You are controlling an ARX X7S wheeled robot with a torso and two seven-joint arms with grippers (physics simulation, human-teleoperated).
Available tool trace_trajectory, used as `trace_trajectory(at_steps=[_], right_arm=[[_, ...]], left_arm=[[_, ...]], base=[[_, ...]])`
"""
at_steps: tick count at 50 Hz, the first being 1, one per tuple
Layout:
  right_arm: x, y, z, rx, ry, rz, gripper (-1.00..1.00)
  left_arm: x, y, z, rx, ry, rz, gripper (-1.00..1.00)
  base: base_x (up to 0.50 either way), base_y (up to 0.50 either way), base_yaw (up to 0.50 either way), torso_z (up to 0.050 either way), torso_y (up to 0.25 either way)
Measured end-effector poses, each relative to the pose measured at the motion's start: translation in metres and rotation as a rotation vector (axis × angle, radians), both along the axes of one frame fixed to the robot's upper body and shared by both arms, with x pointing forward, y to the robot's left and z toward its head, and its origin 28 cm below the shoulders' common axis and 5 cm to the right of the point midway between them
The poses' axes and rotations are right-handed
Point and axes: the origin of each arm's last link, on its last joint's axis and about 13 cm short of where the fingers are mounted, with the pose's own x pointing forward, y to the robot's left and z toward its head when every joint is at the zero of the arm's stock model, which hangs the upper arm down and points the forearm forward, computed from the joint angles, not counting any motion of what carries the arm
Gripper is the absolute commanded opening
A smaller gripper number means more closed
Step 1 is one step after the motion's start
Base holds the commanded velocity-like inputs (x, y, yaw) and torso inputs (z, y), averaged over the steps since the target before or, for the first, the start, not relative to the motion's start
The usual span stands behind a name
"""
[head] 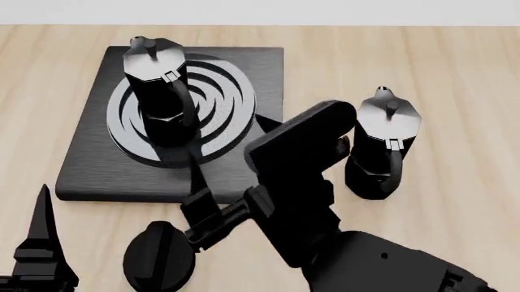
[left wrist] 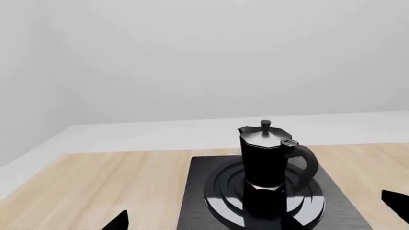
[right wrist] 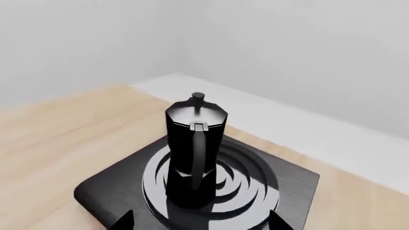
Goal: Put the right moka pot on the stove.
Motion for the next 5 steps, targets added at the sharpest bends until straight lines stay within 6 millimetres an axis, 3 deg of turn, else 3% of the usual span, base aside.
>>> trace_trajectory(at_steps=[5], right_arm=[[-0.022,-0.01,0.004,0.026,-0.029,-0.011,1.0]], left_arm=[[0.0,0.0,0.0,0.001,0.002,0.001,1.0]], base=[[0.0,0.0,0.0,0.0,0.0]])
